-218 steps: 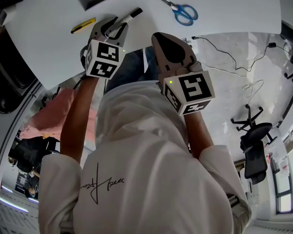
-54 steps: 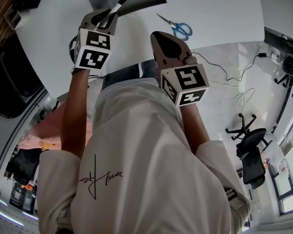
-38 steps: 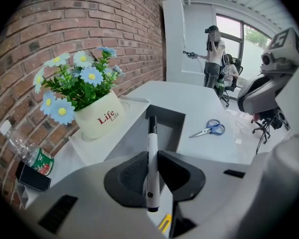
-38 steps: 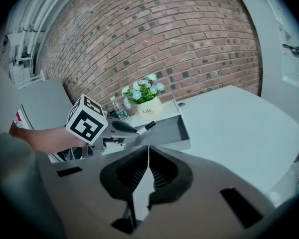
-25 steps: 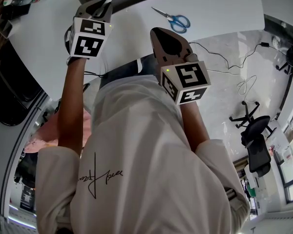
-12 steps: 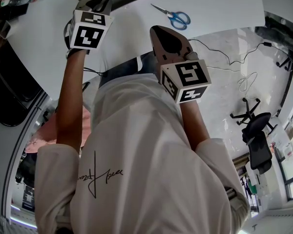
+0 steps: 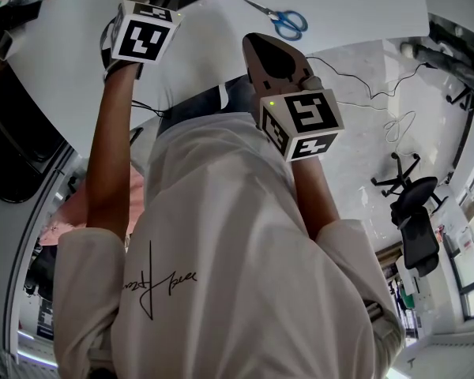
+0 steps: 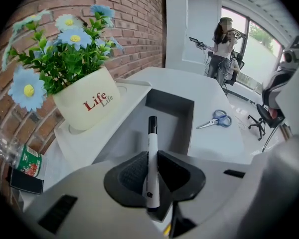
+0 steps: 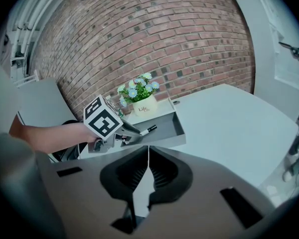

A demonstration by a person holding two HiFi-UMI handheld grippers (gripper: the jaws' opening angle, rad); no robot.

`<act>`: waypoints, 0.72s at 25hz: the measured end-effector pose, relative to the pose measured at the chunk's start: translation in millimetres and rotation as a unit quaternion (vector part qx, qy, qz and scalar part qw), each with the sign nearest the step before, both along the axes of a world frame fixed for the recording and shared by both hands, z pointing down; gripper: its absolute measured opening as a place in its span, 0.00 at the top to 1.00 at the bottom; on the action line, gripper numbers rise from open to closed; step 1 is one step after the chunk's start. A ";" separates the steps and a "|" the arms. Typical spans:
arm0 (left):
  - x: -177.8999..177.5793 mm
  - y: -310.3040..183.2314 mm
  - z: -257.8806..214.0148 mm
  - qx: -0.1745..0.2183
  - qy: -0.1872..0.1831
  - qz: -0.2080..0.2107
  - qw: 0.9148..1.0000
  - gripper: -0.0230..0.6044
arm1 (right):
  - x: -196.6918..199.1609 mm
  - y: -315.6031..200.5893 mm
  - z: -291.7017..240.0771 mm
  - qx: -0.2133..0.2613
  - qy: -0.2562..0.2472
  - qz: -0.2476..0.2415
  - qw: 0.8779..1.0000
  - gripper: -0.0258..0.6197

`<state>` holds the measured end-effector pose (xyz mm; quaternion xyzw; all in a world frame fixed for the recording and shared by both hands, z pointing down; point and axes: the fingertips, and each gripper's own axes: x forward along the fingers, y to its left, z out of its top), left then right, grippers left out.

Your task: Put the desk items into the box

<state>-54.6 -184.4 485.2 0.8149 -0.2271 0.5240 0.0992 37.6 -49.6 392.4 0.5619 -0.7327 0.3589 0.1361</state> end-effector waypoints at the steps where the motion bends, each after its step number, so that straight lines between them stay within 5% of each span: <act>1: -1.8 -0.7 1.4 -0.001 -0.006 -0.002 1.000 0.85 | 0.0 0.0 0.1 0.000 0.000 -0.001 1.000 0.92; 18: -6.0 8.0 11.0 -0.032 0.004 -0.042 0.999 0.85 | 13.0 -2.0 -8.8 0.010 0.009 -0.026 1.000 0.92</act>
